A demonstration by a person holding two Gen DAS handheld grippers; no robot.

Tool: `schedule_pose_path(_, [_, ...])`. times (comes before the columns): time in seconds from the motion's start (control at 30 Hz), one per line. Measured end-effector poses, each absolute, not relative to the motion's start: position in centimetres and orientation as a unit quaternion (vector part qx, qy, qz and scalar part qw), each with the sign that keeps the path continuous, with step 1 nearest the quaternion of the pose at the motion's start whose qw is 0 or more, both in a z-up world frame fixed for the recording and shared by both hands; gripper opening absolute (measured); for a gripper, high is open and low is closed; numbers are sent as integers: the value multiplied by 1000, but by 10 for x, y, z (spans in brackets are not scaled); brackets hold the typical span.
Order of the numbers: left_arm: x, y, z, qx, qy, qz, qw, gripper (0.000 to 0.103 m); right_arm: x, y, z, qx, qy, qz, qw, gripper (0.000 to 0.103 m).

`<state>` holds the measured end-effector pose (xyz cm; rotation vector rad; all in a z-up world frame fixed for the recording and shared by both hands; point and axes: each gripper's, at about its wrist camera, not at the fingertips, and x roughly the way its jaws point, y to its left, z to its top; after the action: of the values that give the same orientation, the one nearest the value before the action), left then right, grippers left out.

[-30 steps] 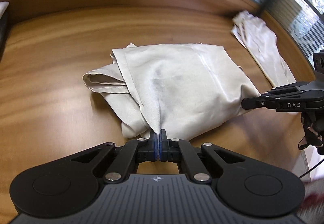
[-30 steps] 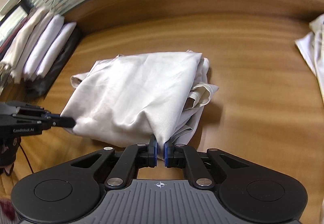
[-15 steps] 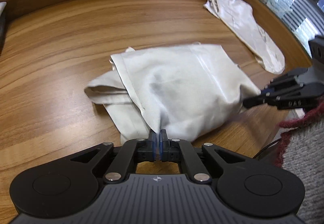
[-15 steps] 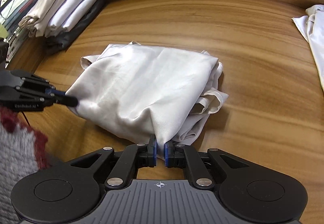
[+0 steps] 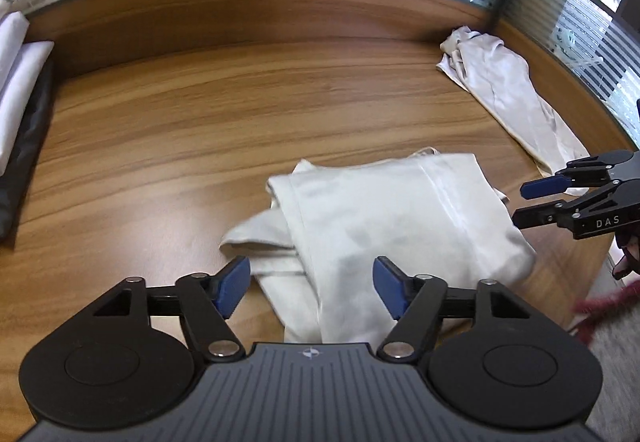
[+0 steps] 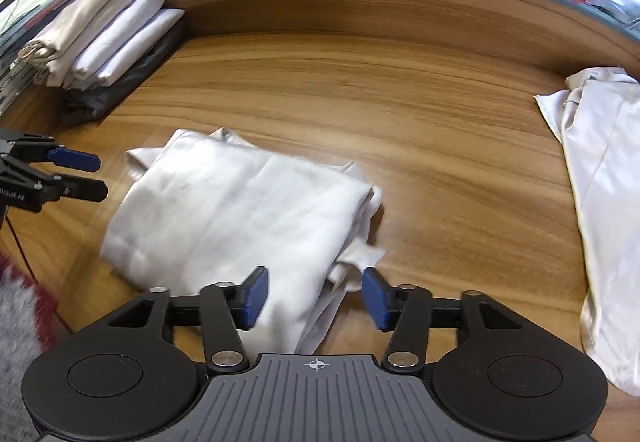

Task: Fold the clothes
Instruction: 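Grasp the collar end of the folded bundle with both grippers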

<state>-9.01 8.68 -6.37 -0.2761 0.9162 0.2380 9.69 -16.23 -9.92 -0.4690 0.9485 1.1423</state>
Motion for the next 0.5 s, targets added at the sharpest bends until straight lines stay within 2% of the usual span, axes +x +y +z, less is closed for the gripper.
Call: schedule_pose_path(0.5, [-28, 122, -106, -79, 456, 108, 880, 79, 130, -108, -141, -252, 412, 508, 714, 59])
